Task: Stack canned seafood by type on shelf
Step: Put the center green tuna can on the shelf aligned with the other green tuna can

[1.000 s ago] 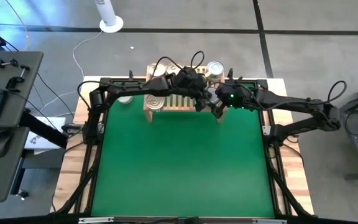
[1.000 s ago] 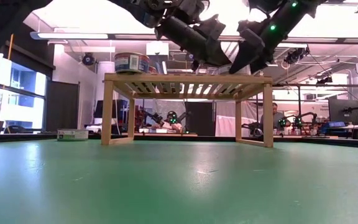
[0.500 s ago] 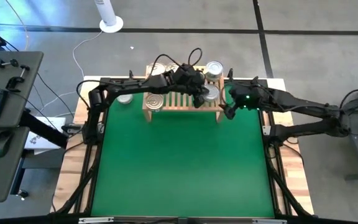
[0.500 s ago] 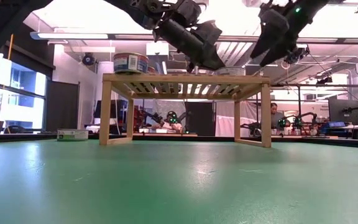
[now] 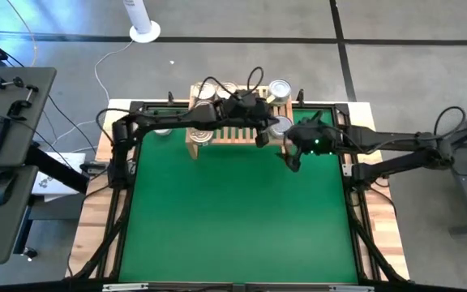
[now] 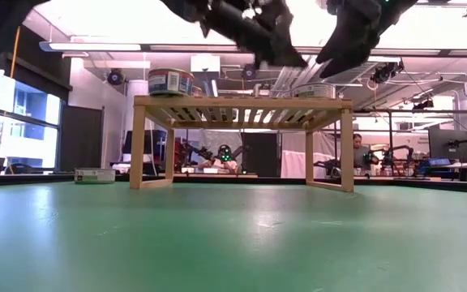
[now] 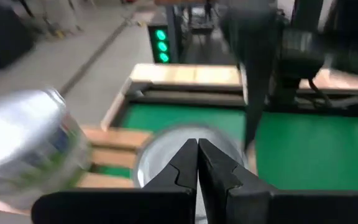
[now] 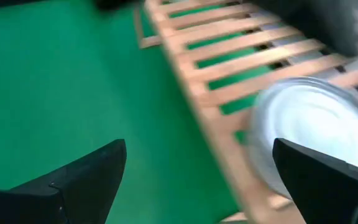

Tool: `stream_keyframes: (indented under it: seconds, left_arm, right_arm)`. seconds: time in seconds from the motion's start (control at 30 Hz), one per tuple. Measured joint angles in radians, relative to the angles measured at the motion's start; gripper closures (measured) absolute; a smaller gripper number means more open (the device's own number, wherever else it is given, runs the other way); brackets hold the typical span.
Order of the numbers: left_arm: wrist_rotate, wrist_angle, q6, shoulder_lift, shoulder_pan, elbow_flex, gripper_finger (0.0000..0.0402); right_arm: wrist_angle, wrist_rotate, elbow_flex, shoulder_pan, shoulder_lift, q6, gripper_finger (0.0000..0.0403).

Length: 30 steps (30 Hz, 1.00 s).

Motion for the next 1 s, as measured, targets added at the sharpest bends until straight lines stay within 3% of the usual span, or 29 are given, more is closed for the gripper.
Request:
stream_keyframes:
  seconds: [0.2,0.4,0.63,1.0]
  left_arm:
    - [-0.103,-0.089,0.093,-0.114,-0.032,0.002,0.0402]
    - [-0.105,-0.295,0.125,-0.212,-0.067,-0.023,0.0402]
    - [-0.119,-0.280,0.041,-0.325,-0.134,-0.264,0.0402]
    - [-0.321,-0.077,-0.149,-0.571,-0.275,-0.672,0.0402]
  right_arm:
    - [0.039,0.018,0.000,0.054,0.019,-0.002,0.0004]
    - [0.065,-0.017,0.000,0.017,0.077,-0.003,0.0004]
    - [0.107,0.067,0.000,-0.048,0.133,-0.041,0.0004]
    - [0.227,0.054,0.000,-0.117,0.133,-0.130,0.0004]
